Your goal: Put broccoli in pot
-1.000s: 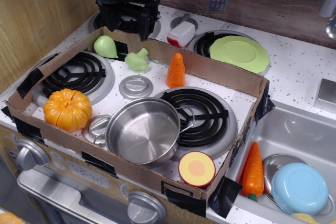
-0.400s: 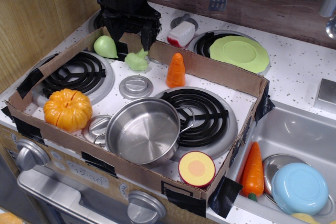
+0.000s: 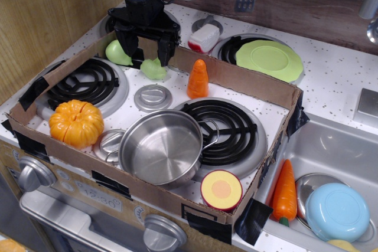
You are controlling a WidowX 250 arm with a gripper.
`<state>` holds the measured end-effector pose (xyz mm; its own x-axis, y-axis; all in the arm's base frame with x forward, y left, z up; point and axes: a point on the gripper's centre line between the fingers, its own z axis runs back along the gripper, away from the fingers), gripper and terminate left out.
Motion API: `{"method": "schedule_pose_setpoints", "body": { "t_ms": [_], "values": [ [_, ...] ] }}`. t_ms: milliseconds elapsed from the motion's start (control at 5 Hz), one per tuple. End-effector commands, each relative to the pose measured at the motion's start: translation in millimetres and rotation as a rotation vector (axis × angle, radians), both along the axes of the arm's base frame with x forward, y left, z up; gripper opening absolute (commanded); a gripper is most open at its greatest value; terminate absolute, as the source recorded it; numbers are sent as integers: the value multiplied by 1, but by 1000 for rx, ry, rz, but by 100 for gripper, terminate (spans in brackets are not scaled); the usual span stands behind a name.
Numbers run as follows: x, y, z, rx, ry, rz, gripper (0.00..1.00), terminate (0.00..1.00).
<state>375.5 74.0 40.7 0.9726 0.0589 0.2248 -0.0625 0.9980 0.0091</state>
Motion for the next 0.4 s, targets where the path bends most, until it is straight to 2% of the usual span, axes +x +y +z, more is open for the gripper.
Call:
{"method": "schedule_pose_setpoints", "body": {
  "t_ms": [0,200],
  "values": [
    [9,-2,2,-2,-21,-26,100,0],
    [14,-5,-5,-12,-20,-36,100,0]
  ]
}}
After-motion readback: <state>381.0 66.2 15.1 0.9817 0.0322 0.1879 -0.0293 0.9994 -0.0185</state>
